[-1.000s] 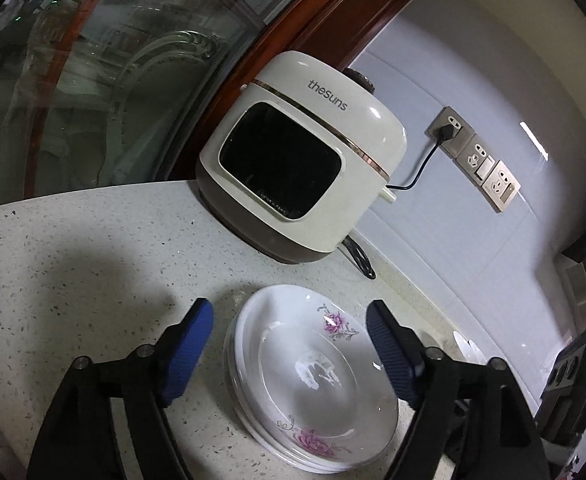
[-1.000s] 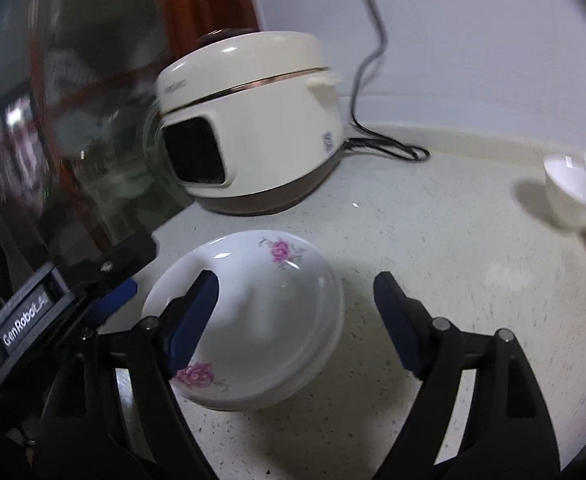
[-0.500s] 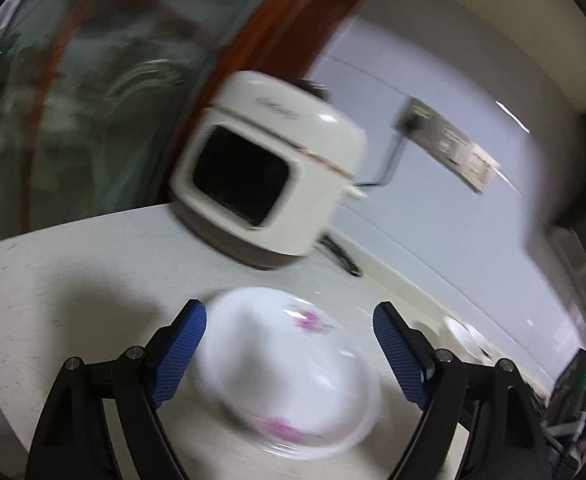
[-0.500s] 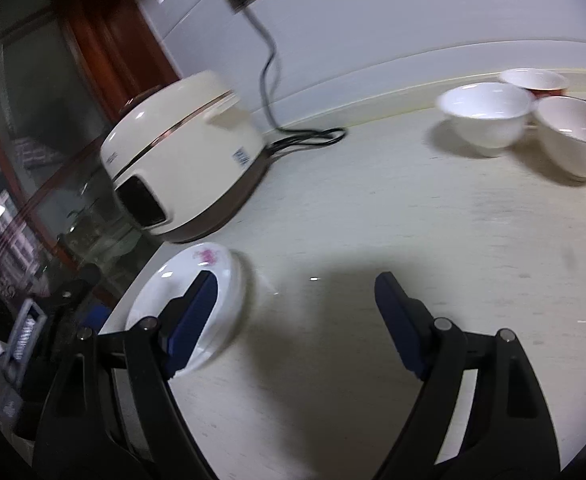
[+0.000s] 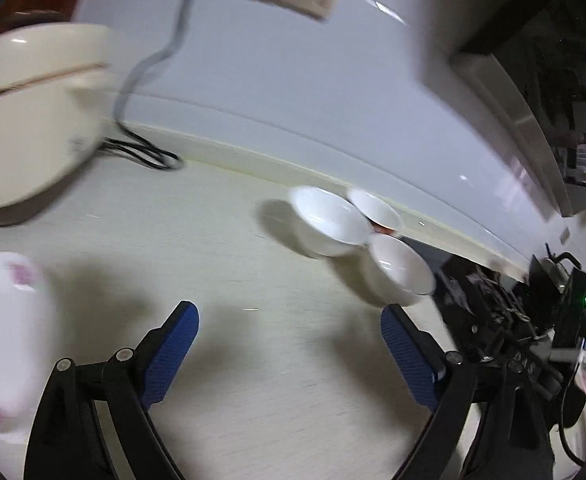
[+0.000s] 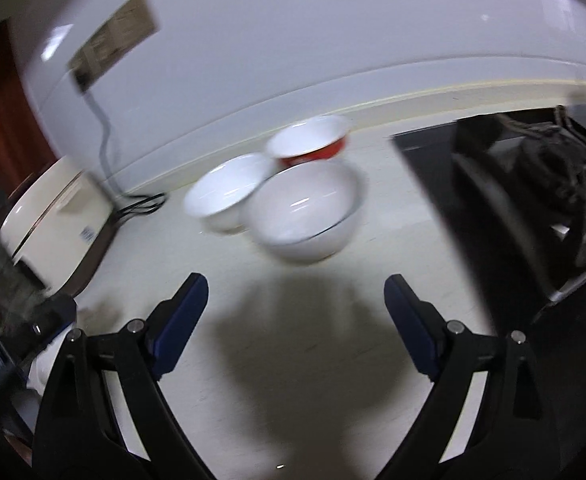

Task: Organize plates and bowls
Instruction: 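Move both tools to the large green-rimmed white bowl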

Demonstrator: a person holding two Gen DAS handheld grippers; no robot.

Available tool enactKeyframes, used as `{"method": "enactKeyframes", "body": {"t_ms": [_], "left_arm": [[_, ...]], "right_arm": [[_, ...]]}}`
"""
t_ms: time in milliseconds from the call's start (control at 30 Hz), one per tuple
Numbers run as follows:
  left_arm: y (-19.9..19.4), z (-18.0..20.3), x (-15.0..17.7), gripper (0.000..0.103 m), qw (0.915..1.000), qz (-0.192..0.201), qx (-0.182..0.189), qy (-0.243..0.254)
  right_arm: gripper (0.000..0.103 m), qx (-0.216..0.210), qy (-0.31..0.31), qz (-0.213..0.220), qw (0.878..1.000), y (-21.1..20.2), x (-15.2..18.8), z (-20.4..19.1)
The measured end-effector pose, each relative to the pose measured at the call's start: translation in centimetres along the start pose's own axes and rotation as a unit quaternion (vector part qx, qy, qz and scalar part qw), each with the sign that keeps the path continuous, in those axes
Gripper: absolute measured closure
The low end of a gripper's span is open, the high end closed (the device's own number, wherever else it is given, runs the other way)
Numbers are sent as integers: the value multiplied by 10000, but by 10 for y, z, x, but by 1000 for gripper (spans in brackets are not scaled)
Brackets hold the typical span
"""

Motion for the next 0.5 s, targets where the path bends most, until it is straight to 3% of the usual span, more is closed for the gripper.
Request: {"method": "enactKeyframes", "body": {"t_ms": [200, 367, 500], "left_arm": [[57, 40, -5, 10, 9979, -261, 359, -474], [92, 51, -10, 10, 9961, -354, 344, -727], [116, 55, -7, 10, 9952, -556, 286, -747]], "right_arm": [[14, -214, 242, -275, 9991, 17, -43, 33], [39, -338, 601, -715, 9951, 47, -61, 41], [45, -232, 392, -995, 9940, 73, -63, 39]]}}
Point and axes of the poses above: each gripper's, at about its wrist camera, not at the fingertips, and y roughly the way its jaws point, z to its right, x to its underside, the point moved 9 cm from there along y, roughly the way its jaws point, and after that the axes turned 5 degrees about x, right-handed, at the moved point
